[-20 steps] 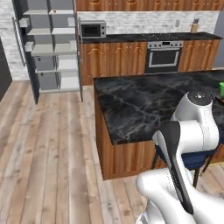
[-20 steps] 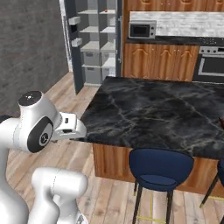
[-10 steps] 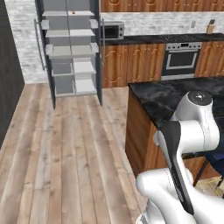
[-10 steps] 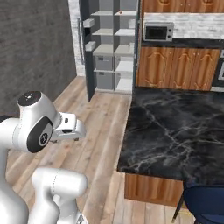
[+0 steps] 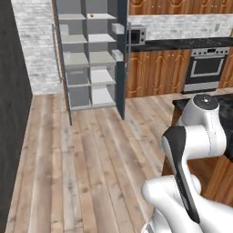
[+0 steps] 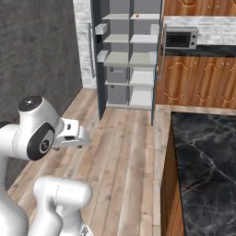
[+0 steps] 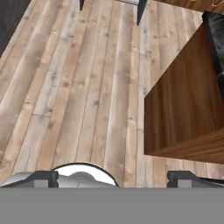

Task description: Gather the cucumber and carrot from the fridge and place them on a tray on the dining counter. Then gather the chicken drumstick and fish from the fridge and place them on the other tray.

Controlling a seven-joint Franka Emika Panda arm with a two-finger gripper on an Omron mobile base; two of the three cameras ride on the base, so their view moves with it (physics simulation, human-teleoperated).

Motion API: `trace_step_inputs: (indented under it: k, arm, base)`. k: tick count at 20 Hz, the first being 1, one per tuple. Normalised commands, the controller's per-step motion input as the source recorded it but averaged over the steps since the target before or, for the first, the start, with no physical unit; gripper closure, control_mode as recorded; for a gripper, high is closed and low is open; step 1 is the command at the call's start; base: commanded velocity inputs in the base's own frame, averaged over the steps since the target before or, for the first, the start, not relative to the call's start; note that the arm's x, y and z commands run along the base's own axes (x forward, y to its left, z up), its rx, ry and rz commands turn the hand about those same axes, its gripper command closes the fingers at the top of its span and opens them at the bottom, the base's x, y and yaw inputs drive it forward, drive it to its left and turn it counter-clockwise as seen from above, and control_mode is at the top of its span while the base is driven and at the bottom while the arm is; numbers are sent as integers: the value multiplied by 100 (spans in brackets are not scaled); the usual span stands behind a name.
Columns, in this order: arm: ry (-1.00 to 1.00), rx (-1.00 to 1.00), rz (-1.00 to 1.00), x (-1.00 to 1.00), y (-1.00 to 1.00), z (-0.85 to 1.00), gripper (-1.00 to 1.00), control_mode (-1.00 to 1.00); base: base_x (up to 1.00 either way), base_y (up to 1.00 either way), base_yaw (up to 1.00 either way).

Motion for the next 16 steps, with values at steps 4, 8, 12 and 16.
trace_step_inputs:
  k: [4, 8, 12, 16]
  arm:
    - [0, 0, 0, 0, 0, 0, -100, 100]
    - [0, 0, 0, 0, 0, 0, -100, 100]
    - [0, 0, 0, 0, 0, 0, -100, 100]
    - [0, 0, 0, 0, 0, 0, -100, 100]
  base:
    - [100, 20, -2]
    - [100, 0, 0]
    - [100, 0, 0]
    - [85, -2, 5]
